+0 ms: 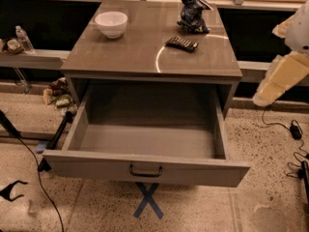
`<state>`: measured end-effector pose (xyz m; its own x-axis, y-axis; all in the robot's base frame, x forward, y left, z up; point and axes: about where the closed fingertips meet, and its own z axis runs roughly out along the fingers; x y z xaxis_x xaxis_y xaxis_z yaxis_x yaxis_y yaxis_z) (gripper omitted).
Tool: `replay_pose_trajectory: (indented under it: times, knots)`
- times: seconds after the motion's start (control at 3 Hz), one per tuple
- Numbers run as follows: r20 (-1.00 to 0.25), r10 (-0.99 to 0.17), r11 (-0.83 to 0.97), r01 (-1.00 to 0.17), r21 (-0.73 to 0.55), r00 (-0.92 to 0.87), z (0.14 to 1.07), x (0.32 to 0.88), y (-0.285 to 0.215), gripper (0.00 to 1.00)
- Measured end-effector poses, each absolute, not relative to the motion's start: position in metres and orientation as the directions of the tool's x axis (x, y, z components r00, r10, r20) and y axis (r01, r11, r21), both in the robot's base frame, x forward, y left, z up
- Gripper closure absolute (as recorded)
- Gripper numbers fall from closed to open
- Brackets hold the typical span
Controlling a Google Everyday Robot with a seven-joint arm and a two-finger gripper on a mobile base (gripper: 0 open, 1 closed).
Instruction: Place blue chip bag into top drawer
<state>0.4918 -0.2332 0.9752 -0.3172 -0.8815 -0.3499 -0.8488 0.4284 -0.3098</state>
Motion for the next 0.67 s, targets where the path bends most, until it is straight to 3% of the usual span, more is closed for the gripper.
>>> replay_pose_trajectory:
  times: [0.67]
  knots:
    - [-0.669, -0.696, 0.595, -0.730, -0.335, -0.261, 0.947, 0.577, -0.242, 0.00]
